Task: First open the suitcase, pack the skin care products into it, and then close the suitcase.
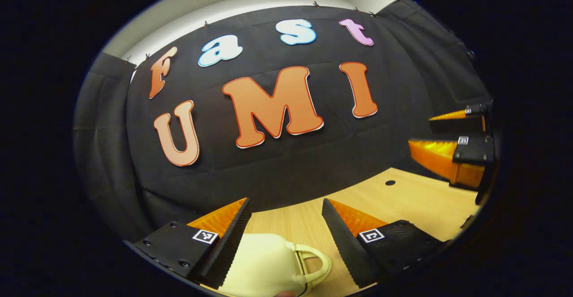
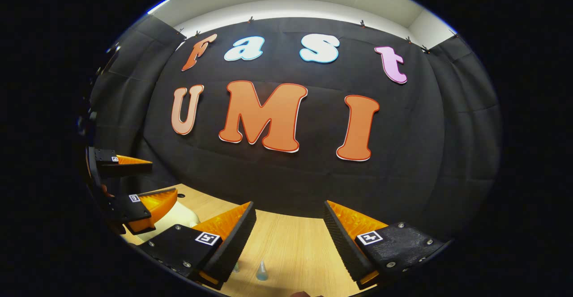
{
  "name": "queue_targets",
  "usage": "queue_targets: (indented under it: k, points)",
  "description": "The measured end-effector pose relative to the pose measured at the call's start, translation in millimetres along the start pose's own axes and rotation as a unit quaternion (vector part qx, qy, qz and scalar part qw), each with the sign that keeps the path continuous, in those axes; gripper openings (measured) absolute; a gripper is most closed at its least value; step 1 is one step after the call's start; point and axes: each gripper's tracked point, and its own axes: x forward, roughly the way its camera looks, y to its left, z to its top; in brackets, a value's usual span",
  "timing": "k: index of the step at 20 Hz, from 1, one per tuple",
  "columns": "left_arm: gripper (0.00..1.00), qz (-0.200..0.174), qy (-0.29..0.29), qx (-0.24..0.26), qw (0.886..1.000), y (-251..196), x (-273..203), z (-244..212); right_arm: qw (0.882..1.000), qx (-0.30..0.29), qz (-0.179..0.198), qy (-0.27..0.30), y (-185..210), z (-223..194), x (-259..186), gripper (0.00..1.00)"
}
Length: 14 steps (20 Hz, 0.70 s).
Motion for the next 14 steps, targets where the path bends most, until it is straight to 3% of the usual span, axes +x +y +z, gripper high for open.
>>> queue_targets:
  k: [7,14]
  points:
    - [0.99,-0.059,0.054,0.108,0.991,-32.6,4.3,-58.8,0.999,-0.010,-0.030,0.002,-32.1,-6.2,2.6,0.95]
    - [0.98,-0.113,0.107,0.235,0.959,-63.8,9.5,-135.5,0.999,-0.014,-0.040,0.009,-45.5,-16.7,1.4,0.95]
